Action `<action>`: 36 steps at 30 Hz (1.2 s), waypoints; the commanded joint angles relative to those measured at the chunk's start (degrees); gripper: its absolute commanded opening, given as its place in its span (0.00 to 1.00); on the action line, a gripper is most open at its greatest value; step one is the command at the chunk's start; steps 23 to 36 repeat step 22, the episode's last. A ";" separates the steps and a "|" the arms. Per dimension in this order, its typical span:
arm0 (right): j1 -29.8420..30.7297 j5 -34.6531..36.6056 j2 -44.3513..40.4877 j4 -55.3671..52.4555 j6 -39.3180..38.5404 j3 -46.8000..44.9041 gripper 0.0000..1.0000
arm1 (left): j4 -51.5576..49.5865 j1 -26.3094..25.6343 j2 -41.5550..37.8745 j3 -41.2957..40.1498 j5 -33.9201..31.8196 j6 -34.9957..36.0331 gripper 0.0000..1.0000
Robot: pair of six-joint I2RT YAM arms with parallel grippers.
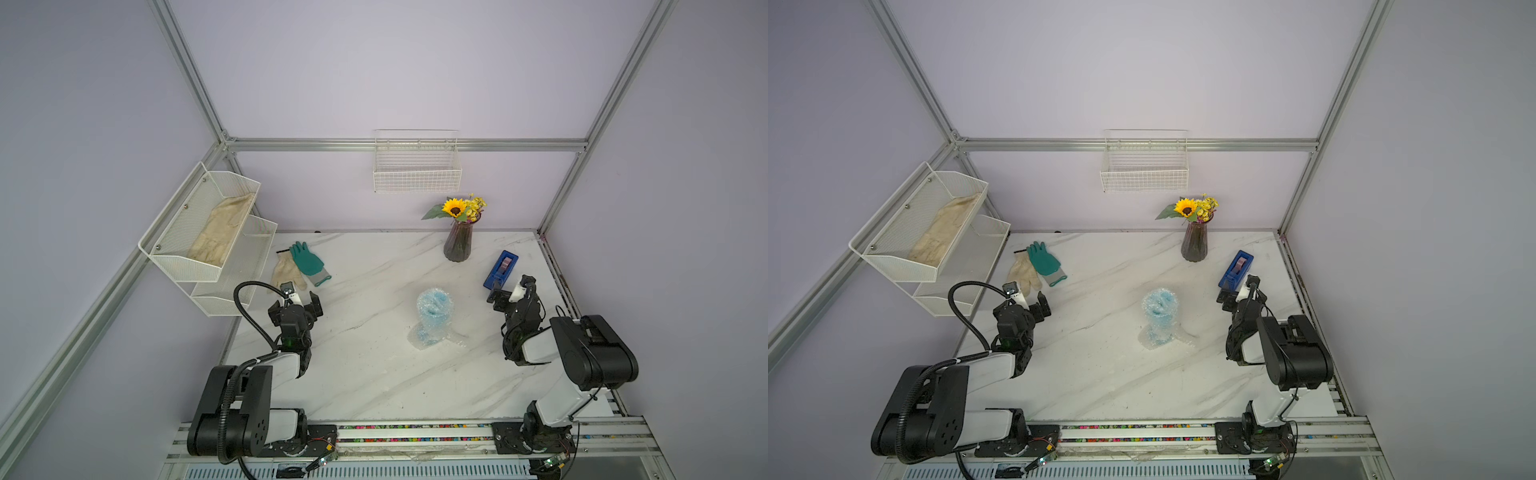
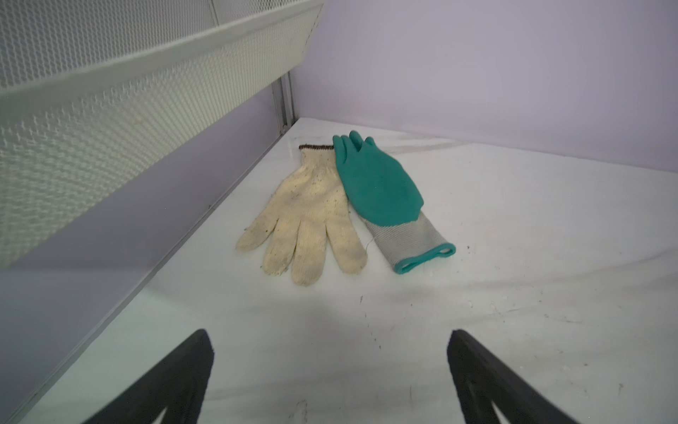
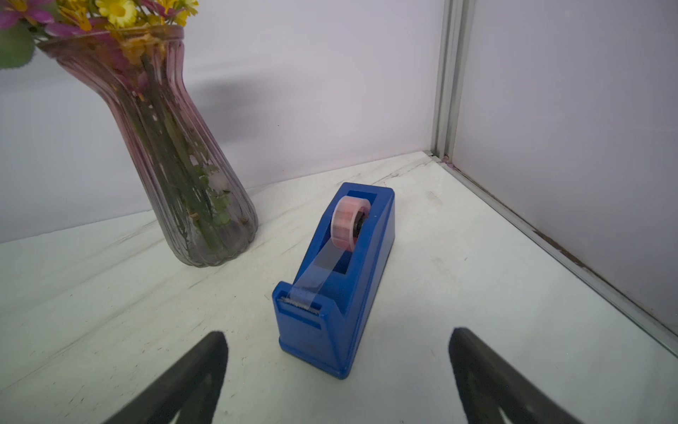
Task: Wrap wine glasses in bubble wrap
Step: Reset both arms
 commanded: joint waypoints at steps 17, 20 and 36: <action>1.14 2.33 2.04 -1.23 -2.24 6.27 0.97 | 11.12 0.79 12.92 3.07 3.61 3.55 1.00; 1.14 2.07 2.00 -1.59 -2.16 6.43 0.97 | 10.61 0.85 12.88 3.22 3.53 3.57 1.00; 1.14 2.09 1.91 -1.51 -2.13 6.28 0.97 | 10.58 0.78 12.82 3.20 3.53 3.58 1.00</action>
